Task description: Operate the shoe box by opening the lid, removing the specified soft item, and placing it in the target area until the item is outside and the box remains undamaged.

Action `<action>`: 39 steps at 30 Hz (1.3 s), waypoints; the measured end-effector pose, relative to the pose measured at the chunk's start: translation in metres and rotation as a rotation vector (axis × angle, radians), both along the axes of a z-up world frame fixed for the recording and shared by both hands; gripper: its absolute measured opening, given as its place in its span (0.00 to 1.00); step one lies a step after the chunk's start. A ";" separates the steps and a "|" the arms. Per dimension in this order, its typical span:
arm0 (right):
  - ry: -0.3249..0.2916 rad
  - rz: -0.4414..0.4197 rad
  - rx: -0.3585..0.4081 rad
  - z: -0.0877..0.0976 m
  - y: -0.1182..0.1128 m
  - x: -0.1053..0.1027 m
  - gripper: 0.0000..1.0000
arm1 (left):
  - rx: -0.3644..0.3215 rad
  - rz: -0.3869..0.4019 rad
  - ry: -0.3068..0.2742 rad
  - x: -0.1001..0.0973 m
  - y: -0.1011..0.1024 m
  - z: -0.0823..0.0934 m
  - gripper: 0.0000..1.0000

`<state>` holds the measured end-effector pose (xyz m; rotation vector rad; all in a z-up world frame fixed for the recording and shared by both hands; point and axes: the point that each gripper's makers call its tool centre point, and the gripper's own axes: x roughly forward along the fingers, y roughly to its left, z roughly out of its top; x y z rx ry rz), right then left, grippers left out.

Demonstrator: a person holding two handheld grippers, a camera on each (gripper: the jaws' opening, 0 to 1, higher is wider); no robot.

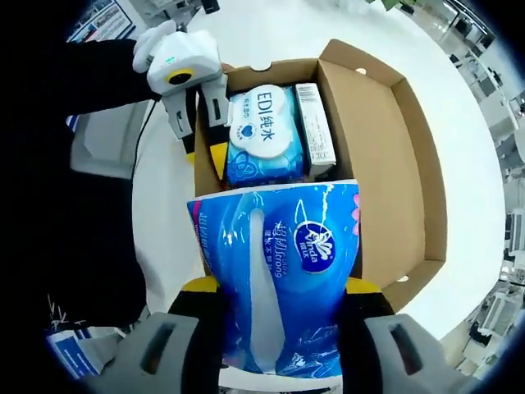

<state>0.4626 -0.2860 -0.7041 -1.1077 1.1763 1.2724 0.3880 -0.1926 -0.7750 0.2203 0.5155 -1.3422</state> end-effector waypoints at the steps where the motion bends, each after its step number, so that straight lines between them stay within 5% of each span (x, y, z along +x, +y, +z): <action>1: -0.002 0.002 -0.001 0.000 -0.001 0.000 0.52 | 0.000 0.000 0.000 0.000 0.000 0.000 0.02; 13: -0.026 0.069 0.007 0.001 -0.017 0.001 0.52 | 0.000 -0.001 -0.004 0.000 -0.001 0.000 0.02; 27: -0.042 0.018 0.037 0.012 -0.030 0.001 0.52 | 0.001 -0.006 -0.006 -0.005 -0.004 0.003 0.02; 34: -0.054 0.005 0.041 0.016 -0.040 0.001 0.52 | 0.096 -0.052 -0.081 -0.008 -0.002 -0.004 0.02; 39: -0.060 -0.009 0.043 0.016 -0.047 0.003 0.53 | 0.094 -0.048 -0.073 -0.009 -0.002 -0.003 0.01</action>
